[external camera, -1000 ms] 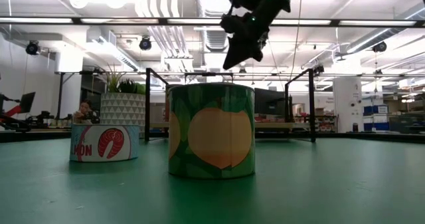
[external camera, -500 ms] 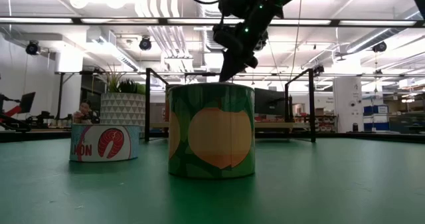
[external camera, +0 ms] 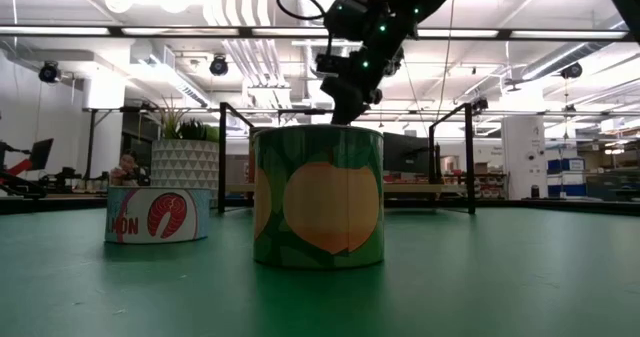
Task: Pick and place cans onto a shelf
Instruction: Put the canned cherries on the shelf
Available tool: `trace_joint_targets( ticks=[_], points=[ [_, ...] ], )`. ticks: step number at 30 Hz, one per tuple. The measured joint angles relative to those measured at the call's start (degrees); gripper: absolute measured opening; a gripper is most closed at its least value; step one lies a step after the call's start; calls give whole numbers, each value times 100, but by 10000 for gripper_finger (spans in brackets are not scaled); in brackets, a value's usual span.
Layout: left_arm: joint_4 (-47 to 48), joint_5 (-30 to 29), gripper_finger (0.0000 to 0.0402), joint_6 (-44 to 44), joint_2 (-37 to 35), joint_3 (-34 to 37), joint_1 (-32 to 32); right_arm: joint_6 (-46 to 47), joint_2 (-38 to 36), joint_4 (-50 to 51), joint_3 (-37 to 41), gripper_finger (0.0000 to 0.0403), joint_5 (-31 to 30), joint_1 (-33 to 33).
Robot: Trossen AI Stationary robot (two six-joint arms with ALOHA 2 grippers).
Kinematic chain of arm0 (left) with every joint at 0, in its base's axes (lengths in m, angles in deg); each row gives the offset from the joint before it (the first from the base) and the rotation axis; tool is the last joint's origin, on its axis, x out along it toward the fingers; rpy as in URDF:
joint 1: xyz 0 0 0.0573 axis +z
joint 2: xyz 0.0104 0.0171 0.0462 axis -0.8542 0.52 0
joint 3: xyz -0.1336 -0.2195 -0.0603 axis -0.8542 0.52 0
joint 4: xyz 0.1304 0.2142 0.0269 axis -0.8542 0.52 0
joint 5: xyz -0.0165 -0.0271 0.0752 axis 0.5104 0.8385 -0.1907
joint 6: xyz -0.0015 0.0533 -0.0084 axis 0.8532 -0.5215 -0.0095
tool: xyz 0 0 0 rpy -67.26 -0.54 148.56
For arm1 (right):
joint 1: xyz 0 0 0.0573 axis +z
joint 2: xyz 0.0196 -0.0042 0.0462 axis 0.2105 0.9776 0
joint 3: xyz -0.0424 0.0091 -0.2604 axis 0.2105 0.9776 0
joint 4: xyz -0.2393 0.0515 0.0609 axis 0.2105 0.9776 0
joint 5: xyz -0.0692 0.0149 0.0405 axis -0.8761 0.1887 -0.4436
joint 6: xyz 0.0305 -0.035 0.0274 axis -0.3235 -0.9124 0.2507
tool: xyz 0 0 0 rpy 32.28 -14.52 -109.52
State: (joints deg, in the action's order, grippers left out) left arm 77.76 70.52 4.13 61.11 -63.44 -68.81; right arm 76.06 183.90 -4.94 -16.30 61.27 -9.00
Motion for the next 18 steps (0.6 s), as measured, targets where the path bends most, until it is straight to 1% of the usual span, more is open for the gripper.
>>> trace_joint_targets(
  ticks=[9,18],
  points=[
    [1,1,0,-2,0,0,-1,-582,77,-541,17,9,48,-526],
    [0,0,0,-2,0,0,0,-677,81,-616,19,9,106,-801]
  ],
)
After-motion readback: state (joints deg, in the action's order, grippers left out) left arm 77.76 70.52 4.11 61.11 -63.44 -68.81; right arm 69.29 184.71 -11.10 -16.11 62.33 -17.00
